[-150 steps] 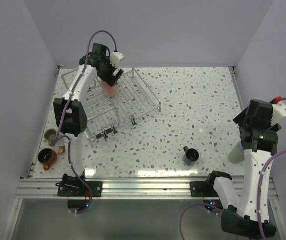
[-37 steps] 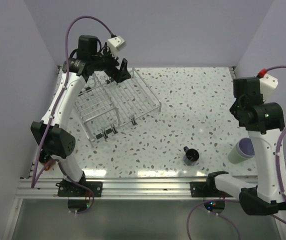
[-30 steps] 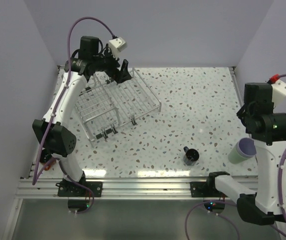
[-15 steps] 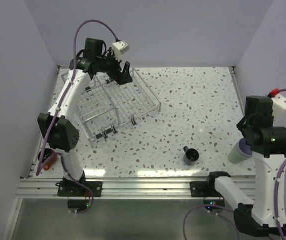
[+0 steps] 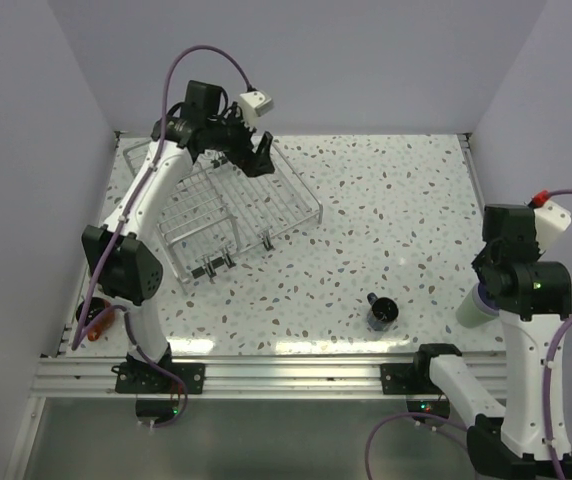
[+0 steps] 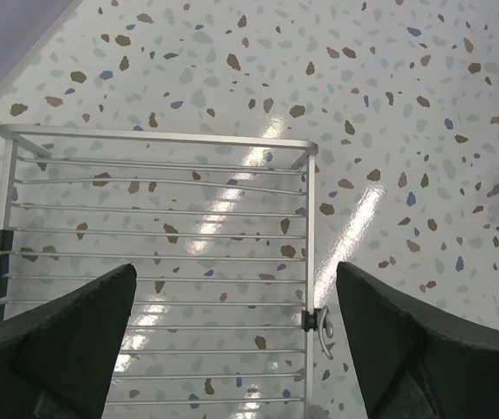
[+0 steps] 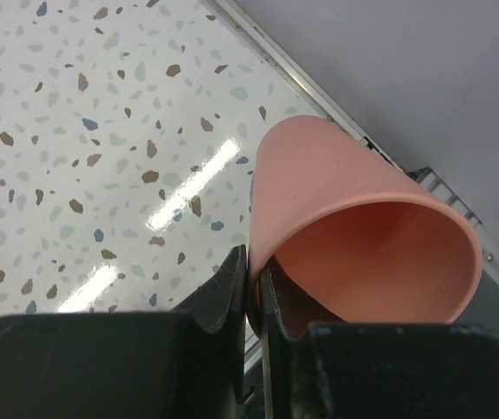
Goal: Unload the cups from the dish rack
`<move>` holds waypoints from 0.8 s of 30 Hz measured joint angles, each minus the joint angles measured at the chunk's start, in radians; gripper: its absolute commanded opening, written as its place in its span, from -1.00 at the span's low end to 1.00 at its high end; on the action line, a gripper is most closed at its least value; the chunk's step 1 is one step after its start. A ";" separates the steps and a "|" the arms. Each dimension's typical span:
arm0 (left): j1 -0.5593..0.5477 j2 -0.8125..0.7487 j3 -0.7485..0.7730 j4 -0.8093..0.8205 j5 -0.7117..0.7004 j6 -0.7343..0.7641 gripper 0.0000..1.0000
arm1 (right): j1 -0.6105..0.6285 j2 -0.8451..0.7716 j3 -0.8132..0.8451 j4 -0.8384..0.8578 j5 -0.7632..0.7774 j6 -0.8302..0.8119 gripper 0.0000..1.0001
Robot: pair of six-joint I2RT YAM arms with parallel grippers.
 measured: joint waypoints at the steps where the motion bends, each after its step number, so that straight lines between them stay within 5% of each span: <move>1: -0.006 0.000 0.000 -0.004 -0.003 0.001 1.00 | 0.000 -0.004 -0.001 -0.001 0.005 -0.001 -1.00; 24: -0.108 -0.051 -0.067 -0.042 -0.050 0.044 1.00 | -0.032 -0.068 -0.132 -0.005 -0.042 0.000 -1.00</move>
